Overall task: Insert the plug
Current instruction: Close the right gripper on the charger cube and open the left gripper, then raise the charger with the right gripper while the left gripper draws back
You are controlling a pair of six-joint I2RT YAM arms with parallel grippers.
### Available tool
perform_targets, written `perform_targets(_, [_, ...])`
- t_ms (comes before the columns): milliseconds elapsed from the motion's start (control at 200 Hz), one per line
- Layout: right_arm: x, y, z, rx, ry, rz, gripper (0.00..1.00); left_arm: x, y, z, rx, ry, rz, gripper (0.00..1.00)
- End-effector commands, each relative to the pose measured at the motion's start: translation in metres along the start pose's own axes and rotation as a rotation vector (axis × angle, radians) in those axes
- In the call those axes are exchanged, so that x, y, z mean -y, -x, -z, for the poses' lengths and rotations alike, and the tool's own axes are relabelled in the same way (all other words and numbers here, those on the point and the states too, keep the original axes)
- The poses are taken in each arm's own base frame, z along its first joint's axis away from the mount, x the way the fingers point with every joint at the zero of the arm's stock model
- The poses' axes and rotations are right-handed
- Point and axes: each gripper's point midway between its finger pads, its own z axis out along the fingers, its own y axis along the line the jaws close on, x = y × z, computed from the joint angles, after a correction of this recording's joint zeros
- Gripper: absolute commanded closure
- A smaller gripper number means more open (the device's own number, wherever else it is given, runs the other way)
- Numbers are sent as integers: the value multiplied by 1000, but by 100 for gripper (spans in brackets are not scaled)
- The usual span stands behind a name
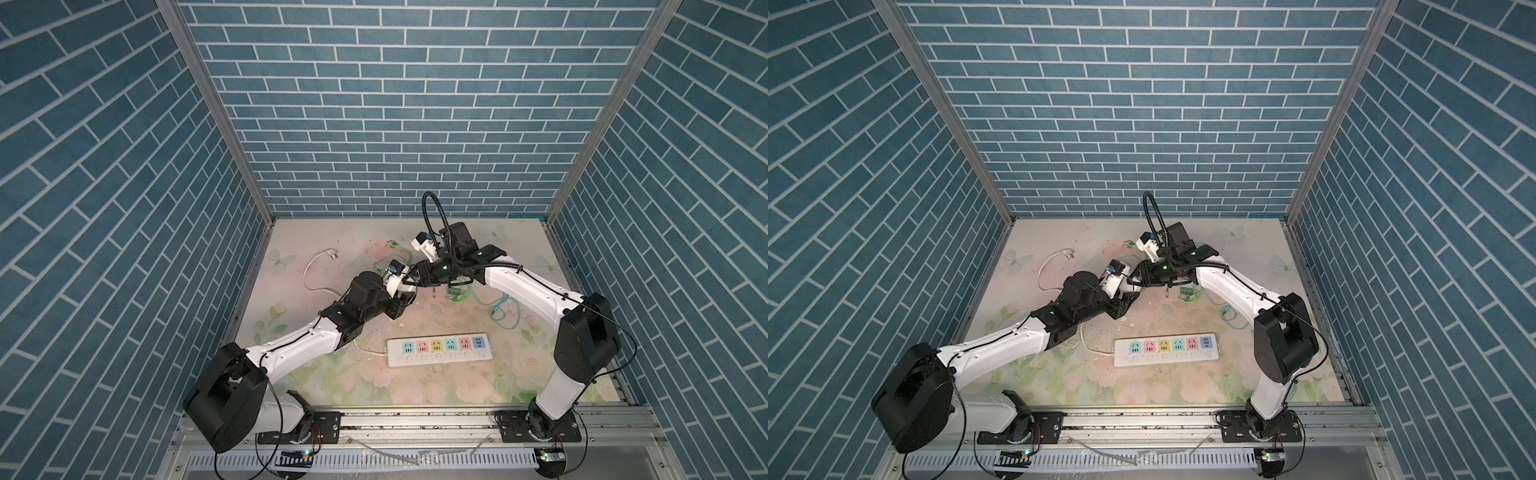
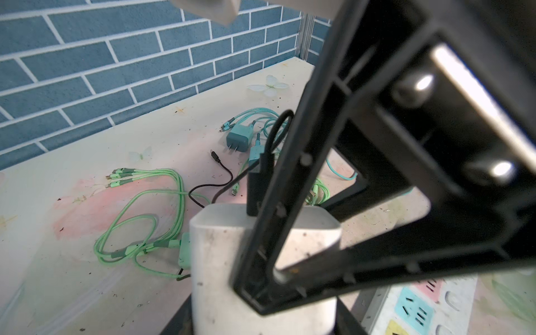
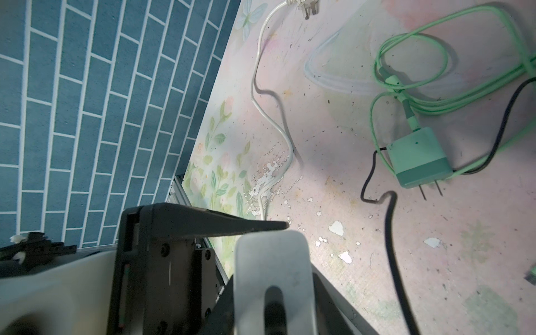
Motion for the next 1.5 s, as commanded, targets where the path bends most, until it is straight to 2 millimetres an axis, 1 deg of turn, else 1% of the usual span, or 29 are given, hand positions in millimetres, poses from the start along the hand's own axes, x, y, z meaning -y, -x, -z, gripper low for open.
perform_targets(0, [-13, 22, 20, 65, -64, 30, 88, -4, 16, 8, 32, 38, -18, 22])
perform_targets(65, [-6, 30, 31, 96, -142, 41, 88, -6, 15, 10, 21, 54, -18, 15])
perform_targets(145, [-8, 41, 45, 132, -161, 64, 90, -8, 16, 16, 17, 68, -21, 8])
perform_targets(230, [-14, 57, 64, 177, -159, 76, 91, -11, 19, 25, 15, 88, -22, 4])
perform_targets(340, [-28, 77, 90, 214, -139, 99, 91, -16, 22, 39, 21, 122, -21, 1])
perform_targets(420, [-40, 91, 106, 242, -116, 116, 90, -21, 21, 47, 23, 154, -19, 0])
perform_targets(545, [-60, 108, 128, 274, -84, 138, 90, -28, 15, 55, 2, 198, -15, 0])
perform_targets(705, [-86, 121, 152, 307, -77, 193, 90, -36, 8, 61, -35, 252, 1, 0])
perform_targets(790, [-95, 123, 164, 313, -85, 227, 90, -42, 6, 65, -46, 289, 13, 0])
perform_targets(880, [-100, 117, 169, 294, -91, 270, 90, -49, 6, 73, -56, 337, 29, 0])
perform_targets(960, [-93, 109, 165, 258, -108, 281, 90, -57, 7, 82, -64, 389, 57, 0])
perform_targets(995, [-87, 104, 161, 239, -123, 278, 90, -60, 7, 87, -70, 408, 71, 0])
perform_targets(1120, [-57, 83, 143, 177, -184, 250, 93, -73, 5, 104, -90, 485, 125, 0])
perform_targets(1200, [-43, 64, 129, 138, -184, 256, 95, -78, 3, 113, -98, 520, 147, 0])
perform_targets(1290, [-34, 41, 114, 101, -163, 295, 94, -79, 2, 120, -95, 532, 162, 0])
perform_targets(1375, [-32, 21, 103, 69, -146, 333, 94, -77, -1, 125, -90, 527, 177, 0])
perform_targets(1495, [-28, 1, 91, 41, -152, 351, 93, -77, -2, 132, -69, 527, 205, 0])
